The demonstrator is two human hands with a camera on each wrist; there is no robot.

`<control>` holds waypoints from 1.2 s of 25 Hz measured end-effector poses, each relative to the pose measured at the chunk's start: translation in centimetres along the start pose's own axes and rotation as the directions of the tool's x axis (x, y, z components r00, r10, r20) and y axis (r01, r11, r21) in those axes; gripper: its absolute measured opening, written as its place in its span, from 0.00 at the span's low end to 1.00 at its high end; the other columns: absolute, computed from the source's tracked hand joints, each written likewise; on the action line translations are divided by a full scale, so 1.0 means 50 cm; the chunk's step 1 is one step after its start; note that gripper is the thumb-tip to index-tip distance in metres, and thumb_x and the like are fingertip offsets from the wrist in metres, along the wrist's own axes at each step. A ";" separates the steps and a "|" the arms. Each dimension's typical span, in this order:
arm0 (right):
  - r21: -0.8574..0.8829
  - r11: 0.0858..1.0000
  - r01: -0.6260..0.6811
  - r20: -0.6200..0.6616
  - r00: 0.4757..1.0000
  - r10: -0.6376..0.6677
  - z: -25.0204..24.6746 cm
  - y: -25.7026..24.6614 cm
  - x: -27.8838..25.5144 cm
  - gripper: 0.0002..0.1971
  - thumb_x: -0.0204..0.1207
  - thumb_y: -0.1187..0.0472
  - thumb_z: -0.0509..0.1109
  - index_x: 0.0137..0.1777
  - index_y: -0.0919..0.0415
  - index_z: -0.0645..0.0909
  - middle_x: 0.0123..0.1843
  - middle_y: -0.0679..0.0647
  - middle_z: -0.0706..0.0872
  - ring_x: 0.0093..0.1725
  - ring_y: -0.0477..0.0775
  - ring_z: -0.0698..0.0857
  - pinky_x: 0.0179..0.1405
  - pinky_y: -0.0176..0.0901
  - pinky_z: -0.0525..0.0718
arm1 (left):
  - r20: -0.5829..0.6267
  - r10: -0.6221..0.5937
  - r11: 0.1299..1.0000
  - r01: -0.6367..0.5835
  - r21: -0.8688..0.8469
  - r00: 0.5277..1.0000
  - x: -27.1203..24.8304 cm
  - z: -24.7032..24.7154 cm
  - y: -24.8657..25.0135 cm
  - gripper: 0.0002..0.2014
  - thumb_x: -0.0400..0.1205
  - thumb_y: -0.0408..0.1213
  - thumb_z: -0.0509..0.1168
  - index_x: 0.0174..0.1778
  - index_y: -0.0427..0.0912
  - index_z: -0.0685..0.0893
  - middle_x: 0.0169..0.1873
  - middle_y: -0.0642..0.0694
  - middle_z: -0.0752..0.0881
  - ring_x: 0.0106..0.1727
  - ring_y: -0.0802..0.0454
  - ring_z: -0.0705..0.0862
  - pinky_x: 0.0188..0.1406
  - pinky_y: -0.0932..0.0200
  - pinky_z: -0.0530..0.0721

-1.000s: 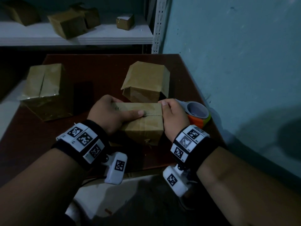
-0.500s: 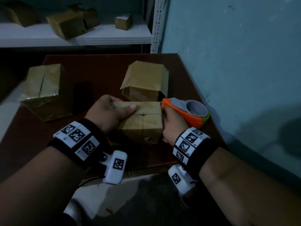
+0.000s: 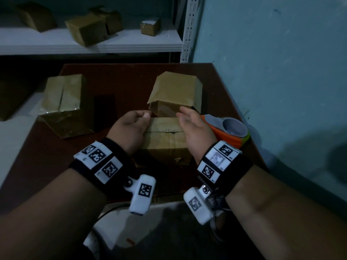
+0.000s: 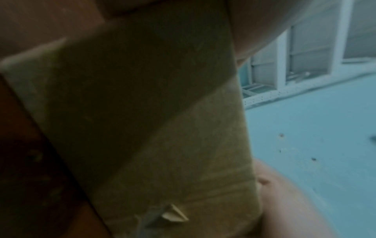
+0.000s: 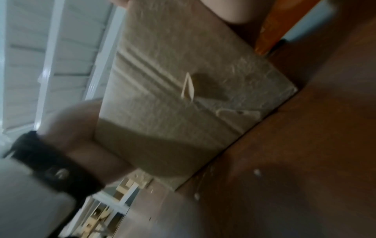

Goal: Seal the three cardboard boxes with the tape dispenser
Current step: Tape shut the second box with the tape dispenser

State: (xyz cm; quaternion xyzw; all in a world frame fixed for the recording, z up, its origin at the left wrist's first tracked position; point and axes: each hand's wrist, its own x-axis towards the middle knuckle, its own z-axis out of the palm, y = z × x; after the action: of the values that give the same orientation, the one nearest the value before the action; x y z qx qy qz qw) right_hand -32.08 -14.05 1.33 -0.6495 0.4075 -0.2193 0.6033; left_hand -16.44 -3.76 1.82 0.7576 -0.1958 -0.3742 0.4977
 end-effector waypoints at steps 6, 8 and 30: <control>-0.039 0.999 -0.026 -0.057 0.998 0.024 0.006 0.000 0.002 0.10 0.87 0.45 0.63 0.62 0.36 0.85 0.59 0.45 0.90 0.58 0.52 0.90 0.64 0.61 0.88 | -0.033 -0.028 0.964 0.019 -0.266 0.999 -0.013 0.006 0.009 0.14 0.93 0.49 0.59 0.69 0.59 0.88 0.70 0.46 0.87 0.69 0.43 0.86 0.74 0.38 0.82; -0.051 0.999 -0.019 -0.111 0.994 0.013 0.005 -0.008 0.000 0.10 0.91 0.50 0.62 0.62 0.44 0.85 0.54 0.46 0.88 0.53 0.49 0.88 0.59 0.53 0.86 | -0.056 -0.085 0.933 0.060 -0.355 0.995 -0.027 -0.008 0.022 0.18 0.93 0.52 0.57 0.75 0.56 0.84 0.72 0.45 0.85 0.72 0.41 0.83 0.72 0.37 0.82; -0.356 0.929 0.098 -0.213 0.960 -0.183 -0.075 -0.032 -0.018 0.16 0.83 0.35 0.70 0.55 0.47 0.85 0.48 0.42 0.88 0.47 0.42 0.86 0.41 0.43 0.79 | -0.137 0.244 0.967 -0.252 -0.047 0.960 -0.005 -0.027 -0.034 0.25 0.79 0.42 0.80 0.70 0.65 0.82 0.69 0.61 0.83 0.68 0.54 0.85 0.62 0.40 0.91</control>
State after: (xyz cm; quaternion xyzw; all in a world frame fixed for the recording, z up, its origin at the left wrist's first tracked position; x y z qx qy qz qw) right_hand -35.08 -15.69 3.69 -0.7405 0.4620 -0.2658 0.4094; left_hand -15.71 -2.06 0.66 0.7334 -0.2443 -0.2650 0.5764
